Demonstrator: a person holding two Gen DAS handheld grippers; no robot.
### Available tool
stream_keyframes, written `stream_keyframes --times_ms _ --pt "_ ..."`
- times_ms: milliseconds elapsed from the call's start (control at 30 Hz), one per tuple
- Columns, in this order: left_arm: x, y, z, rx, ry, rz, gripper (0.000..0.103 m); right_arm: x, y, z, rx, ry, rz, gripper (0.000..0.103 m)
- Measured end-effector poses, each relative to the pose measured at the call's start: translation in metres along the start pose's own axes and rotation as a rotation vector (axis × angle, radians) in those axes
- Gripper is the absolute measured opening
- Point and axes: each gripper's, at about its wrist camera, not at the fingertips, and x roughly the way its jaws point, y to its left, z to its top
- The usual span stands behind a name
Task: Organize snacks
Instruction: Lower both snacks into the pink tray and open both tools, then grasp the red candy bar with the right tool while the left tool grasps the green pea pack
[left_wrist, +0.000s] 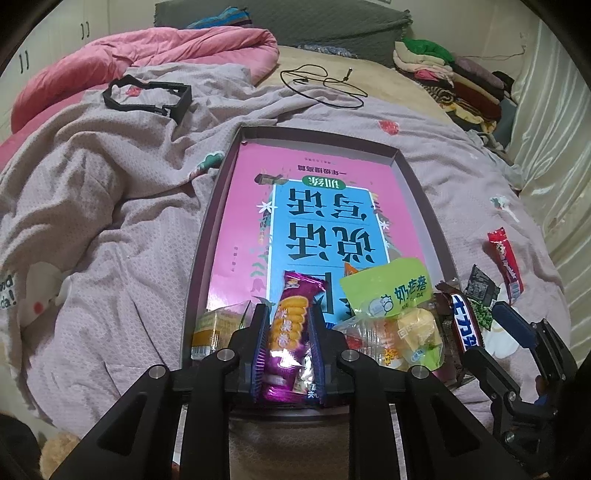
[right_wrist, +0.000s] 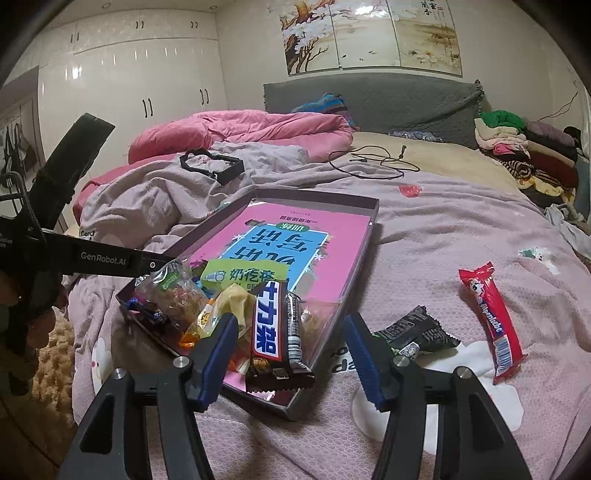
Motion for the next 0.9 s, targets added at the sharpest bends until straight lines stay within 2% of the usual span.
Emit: stream_keyframes --times_ms 333,733,833,900 --pt "-0.002 0.000 0.001 0.002 -0.003 0.008 0.028 -0.002 0.000 0.001 0.007 -0.002 -0.004 0.064" --pt "-0.015 -0.005 0.006 0.015 -0.039 0.017 0.047 -0.008 -0.004 0.003 0.022 -0.025 -0.012 0.068" --pt "-0.021 -0.007 0.008 0.022 -0.055 0.019 0.053 -0.010 -0.006 0.004 0.028 -0.030 -0.013 0.069" --pt "-0.025 -0.009 0.009 0.025 -0.067 0.021 0.061 -0.012 -0.007 0.005 0.033 -0.035 -0.012 0.069"
